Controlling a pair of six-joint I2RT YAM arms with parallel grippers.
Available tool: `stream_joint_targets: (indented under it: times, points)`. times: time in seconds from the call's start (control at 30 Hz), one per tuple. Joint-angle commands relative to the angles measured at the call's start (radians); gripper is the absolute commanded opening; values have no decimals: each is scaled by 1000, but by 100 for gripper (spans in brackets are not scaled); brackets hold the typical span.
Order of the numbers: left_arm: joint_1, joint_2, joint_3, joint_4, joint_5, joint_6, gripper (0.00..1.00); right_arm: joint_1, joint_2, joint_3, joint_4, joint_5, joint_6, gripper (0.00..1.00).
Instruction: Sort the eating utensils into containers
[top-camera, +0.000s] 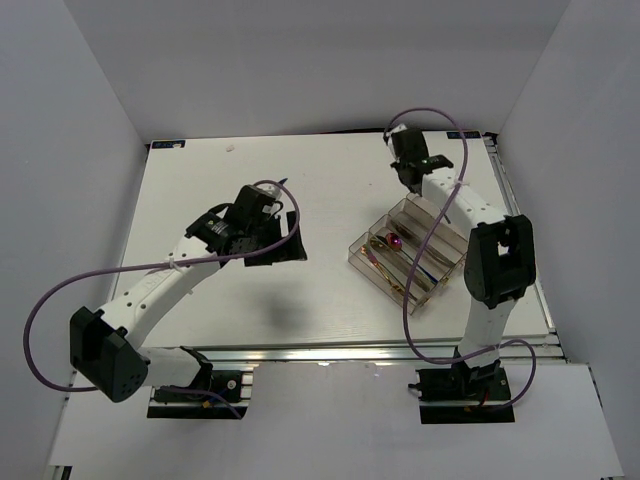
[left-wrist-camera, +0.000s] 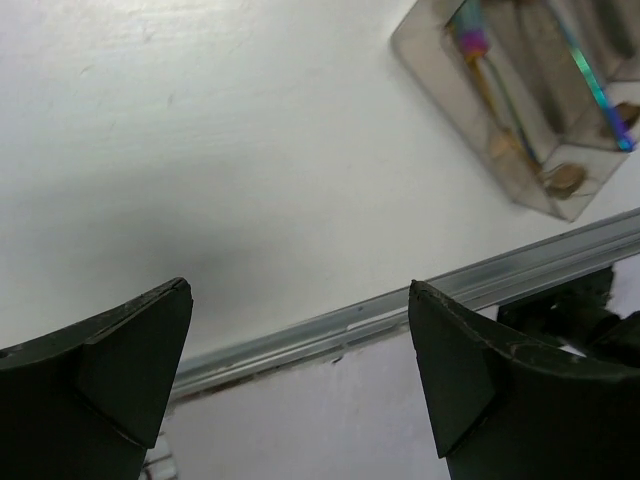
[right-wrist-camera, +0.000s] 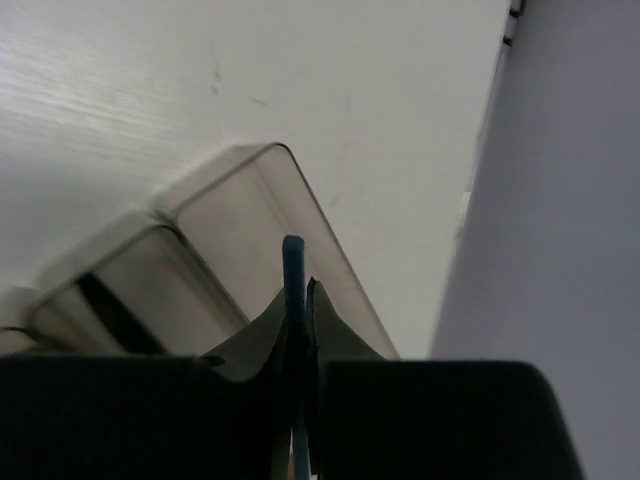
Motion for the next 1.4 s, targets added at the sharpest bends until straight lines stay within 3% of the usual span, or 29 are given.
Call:
stream_joint_targets:
  times: [0.0, 0.13, 0.37, 0.77, 1.13, 1.23, 1.37]
  points:
    - [1, -54, -33, -88, -29, 40, 98, -8, -87, -126, 279, 203, -397, 0]
    - [1, -42, -28, -114, -24, 64, 98, -43, -84, -162, 290, 91, -505, 0]
    - [1, -3, -10, -122, -27, 97, 98, -106, -104, -285, 324, -67, -522, 0]
    - [1, 40, 12, -103, -45, 110, 98, -139, -95, -340, 250, -180, -440, 0]
    - [10, 32, 15, -96, -58, 114, 98, -171, -125, -398, 279, -237, -426, 28]
    - [15, 34, 23, -99, -58, 117, 98, -172, -139, -392, 279, -233, -412, 49]
    - [25, 32, 53, -114, -134, 128, 98, -169, -175, -330, 258, -240, -359, 49]
